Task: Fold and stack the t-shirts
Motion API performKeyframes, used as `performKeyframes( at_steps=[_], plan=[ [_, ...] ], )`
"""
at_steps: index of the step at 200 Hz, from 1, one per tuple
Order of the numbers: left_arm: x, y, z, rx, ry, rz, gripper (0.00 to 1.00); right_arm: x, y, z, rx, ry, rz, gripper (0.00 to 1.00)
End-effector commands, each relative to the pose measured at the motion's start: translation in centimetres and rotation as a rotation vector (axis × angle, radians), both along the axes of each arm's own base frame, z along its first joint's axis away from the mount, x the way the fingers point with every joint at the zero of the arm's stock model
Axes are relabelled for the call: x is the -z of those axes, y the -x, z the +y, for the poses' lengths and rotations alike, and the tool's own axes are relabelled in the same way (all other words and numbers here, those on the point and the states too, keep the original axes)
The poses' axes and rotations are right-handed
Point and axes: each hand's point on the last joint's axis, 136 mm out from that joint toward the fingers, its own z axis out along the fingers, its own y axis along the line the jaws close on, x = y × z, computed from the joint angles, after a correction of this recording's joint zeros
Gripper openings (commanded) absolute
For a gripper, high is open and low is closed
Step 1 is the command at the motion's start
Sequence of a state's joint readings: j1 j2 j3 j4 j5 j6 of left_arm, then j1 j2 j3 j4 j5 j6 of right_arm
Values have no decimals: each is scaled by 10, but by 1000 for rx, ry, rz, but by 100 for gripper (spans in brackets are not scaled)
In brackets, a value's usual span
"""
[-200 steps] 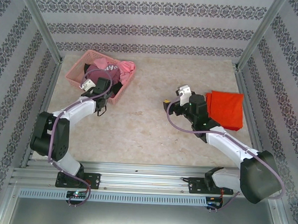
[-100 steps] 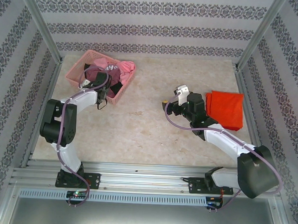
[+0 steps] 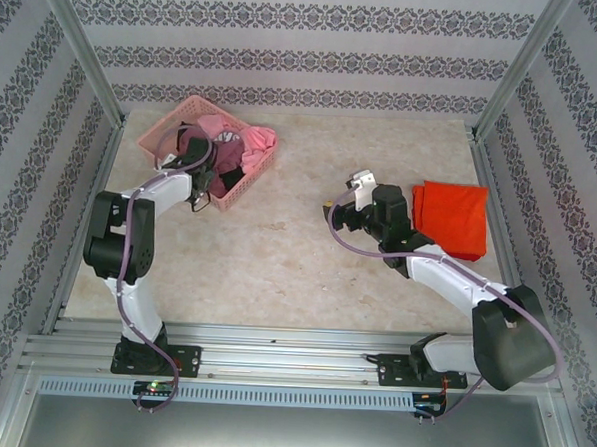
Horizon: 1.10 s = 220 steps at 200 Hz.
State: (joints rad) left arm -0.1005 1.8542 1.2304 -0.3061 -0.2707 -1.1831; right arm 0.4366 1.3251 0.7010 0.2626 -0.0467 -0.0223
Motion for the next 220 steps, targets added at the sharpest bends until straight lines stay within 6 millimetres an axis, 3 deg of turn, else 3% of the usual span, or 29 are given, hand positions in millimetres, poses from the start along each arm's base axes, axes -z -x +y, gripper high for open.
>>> performKeyframes(
  at_steps=[1,18,43,90,145,220],
  plan=[
    [-10,22,35,-116,-6,-30,0,-13,-6,13,-29,-39,-11,98],
    [-9,28,47,-191,47,-61,0,-14,-8,16,-41,-48,-6,98],
    [-17,19,56,-309,115,-139,0,-14,-9,21,-52,-55,-3,98],
    [-26,-30,55,-459,248,-254,0,-13,-10,27,-58,-65,0,98],
    [-22,-77,63,-512,227,-248,0,-10,-3,24,-55,-47,4,98],
    [-19,-85,84,-609,156,-273,0,-2,-6,24,-53,-31,23,98]
  ],
)
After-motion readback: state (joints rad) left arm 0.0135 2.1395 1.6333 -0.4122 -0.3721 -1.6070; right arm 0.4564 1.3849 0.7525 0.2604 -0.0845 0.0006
